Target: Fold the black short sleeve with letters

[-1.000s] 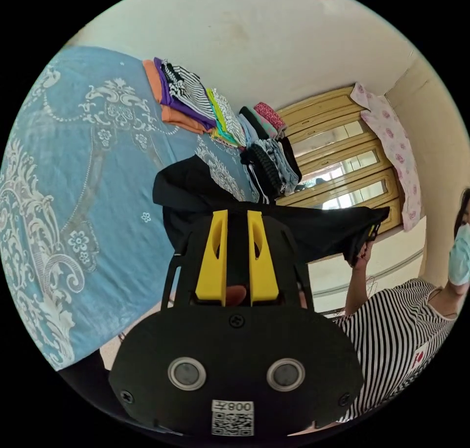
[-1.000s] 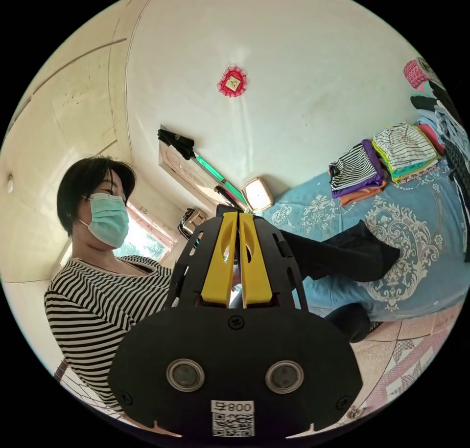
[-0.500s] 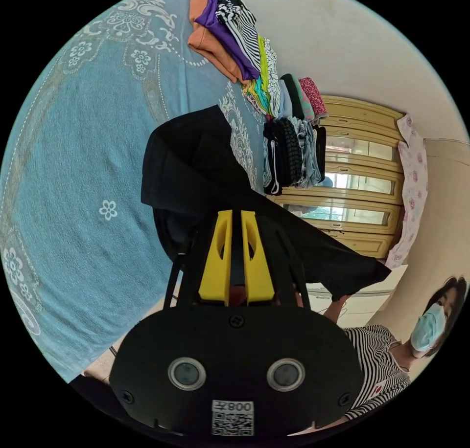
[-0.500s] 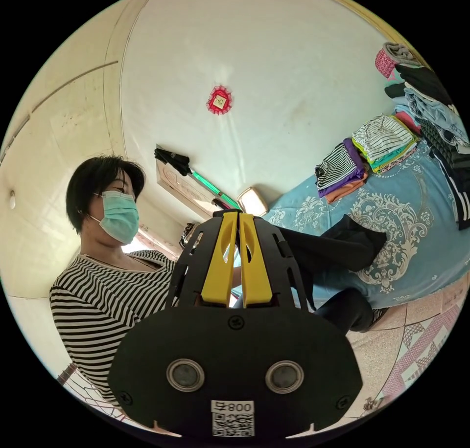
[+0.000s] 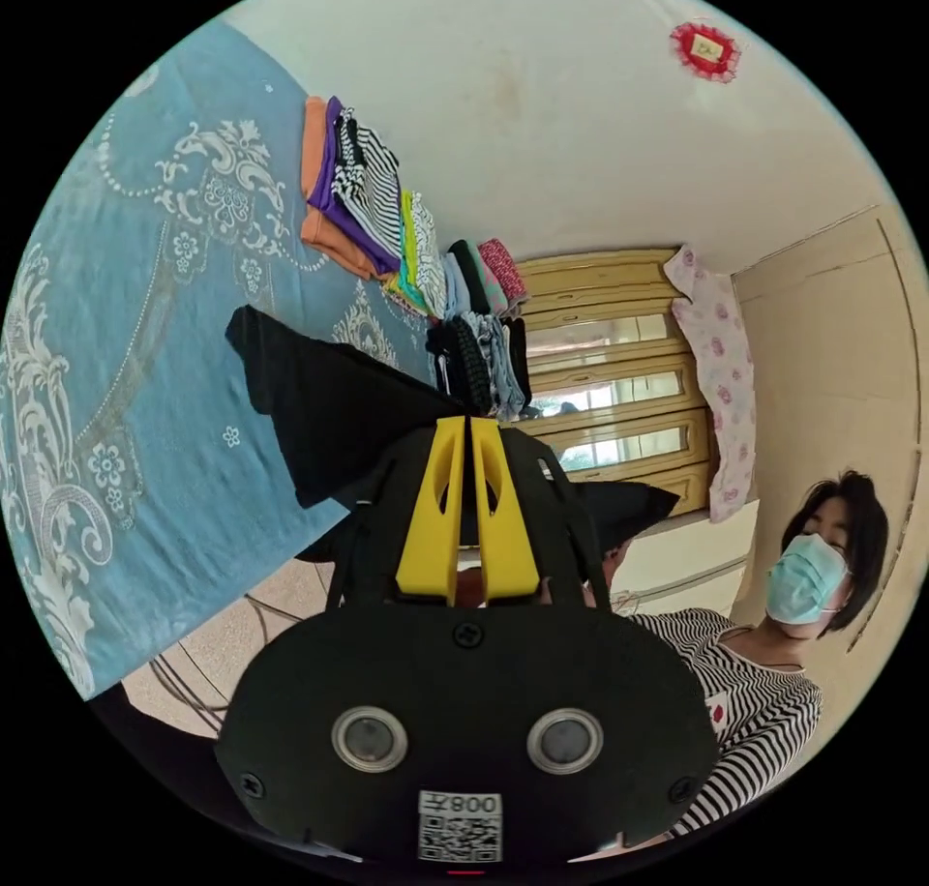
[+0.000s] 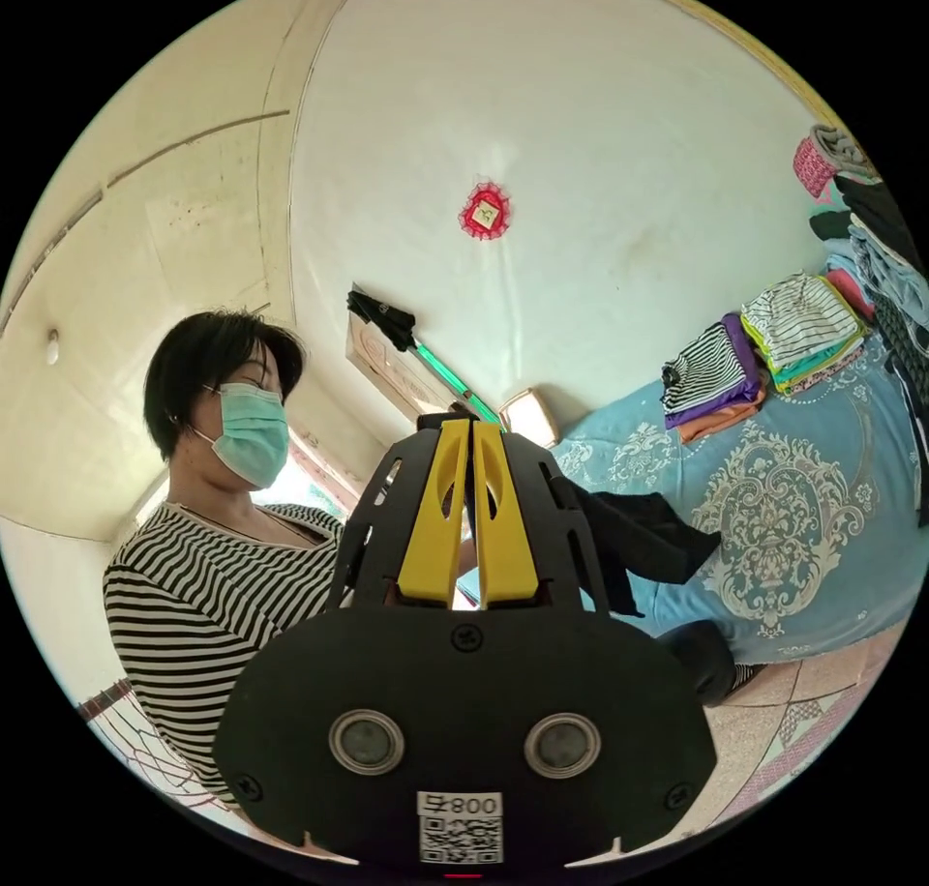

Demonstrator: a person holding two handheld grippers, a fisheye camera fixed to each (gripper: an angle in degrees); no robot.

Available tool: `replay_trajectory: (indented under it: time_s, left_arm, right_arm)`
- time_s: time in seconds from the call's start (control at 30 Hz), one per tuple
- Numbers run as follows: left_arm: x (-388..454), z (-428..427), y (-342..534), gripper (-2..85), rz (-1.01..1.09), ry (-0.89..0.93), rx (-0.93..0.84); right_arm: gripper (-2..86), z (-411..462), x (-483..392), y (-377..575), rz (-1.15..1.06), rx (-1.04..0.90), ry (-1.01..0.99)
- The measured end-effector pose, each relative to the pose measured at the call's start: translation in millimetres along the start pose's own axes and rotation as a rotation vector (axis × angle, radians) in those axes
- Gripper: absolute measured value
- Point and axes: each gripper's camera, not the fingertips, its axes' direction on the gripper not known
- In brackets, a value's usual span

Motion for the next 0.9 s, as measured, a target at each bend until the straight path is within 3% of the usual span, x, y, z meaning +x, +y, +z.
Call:
replay_trajectory:
  time_s: [0.13, 0.3, 0.57, 0.9]
  left_arm:
    - [32, -73, 28, 1.1, -0.001, -0.009, 0.148]
    - [40, -128, 69, 0.9, -0.114, -0.101, 0.145]
    - [39, -175, 144, 0.6, -0.329, -0.04, 0.171]
    - [131, -247, 166, 0.3, -0.197, 0.096, 0.348]
  right_arm:
    - [0.1, 15, -3, 2, -0.029, -0.022, -0.038]
    - [0.1, 50, 8, 10, 0.006, -0.105, -0.084]
    - [0.2, 87, 28, 38, 0.134, -0.199, -0.098]
    - [0.2, 101, 23, 32, 0.117, -0.165, -0.068]
